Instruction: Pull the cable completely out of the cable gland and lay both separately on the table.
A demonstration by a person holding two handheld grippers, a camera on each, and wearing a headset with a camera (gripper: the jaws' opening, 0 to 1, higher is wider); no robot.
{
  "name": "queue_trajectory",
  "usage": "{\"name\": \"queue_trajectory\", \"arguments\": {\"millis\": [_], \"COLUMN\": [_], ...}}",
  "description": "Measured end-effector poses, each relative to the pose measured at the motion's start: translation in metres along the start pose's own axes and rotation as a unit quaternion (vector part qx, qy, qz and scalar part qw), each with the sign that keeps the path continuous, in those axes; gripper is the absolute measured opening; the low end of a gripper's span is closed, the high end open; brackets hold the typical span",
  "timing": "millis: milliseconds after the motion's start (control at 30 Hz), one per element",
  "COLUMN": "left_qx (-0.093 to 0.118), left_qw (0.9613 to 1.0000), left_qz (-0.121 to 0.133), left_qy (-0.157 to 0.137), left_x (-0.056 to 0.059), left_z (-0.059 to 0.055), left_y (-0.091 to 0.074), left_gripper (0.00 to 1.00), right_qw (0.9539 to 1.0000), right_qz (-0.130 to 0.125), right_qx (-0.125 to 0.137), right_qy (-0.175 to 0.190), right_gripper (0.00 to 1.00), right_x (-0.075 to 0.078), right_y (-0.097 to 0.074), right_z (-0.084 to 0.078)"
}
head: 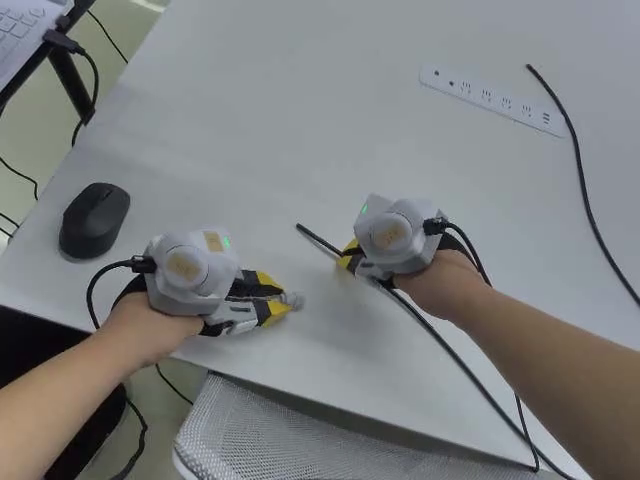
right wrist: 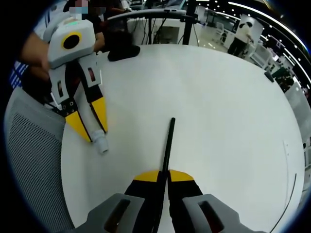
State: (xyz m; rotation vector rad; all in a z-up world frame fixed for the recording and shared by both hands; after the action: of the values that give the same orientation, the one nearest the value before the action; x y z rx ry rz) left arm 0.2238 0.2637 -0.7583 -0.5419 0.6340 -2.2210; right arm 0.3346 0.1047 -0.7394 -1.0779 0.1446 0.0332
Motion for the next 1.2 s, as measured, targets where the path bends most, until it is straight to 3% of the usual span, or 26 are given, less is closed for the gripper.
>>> {"name": "queue_trajectory", "arguments": {"millis": [400, 667, 900, 1033, 1200], "left_qx": [-0.001, 0.0, 0.007, 0.012, 0.019], "left_qw": [0.9999, 0.9999, 0.9997, 0.9992, 0.9987], "left_qz": [-0.003, 0.004, 0.014, 0.02, 0.018], "left_qy": [-0.012, -0.014, -0.021, -0.032, -0.044], "left_x": [-0.002, -0.004, -0.004, -0.002, 0.003], "left_z": [-0.003, -0.002, 0.002, 0.006, 0.007], "left_y": [-0.001, -0.001, -0.003, -0.007, -0.015], "left_gripper": [0.16, 0.18, 0.21, 0.25, 0.29], "right_qw": [0.9999, 0.9998, 0.9994, 0.9978, 0.9967], "right_qz": [-0.01, -0.015, -0.024, -0.04, -0.042], "right_qx": [-0.001, 0.013, 0.019, 0.035, 0.053], "right_qy": [0.004, 0.01, 0.018, 0.039, 0.044], "right_gripper": [0.03, 0.12, 0.17, 0.3, 0.31], "right_x": [-0.002, 0.0, 0.002, 0.004, -0.002], "right_y": [0.0, -0.004, -0.017, -0.027, -0.041], "right_z": [0.001, 0.002, -0.001, -0.004, -0.003]}}
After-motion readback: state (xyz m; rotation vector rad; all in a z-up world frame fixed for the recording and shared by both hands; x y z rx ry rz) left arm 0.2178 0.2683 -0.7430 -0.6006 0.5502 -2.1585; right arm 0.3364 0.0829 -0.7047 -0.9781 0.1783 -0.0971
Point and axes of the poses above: the centre of the closed fingertips' face, and the gripper's own axes: y roughly forward along the fingers, x roughly to its right, z roughly out of its top, the point moved 10 cm from there along -y, roughly backward along the fingers, and after that the axes turned 12 degrees about z, right-handed, at the moved point
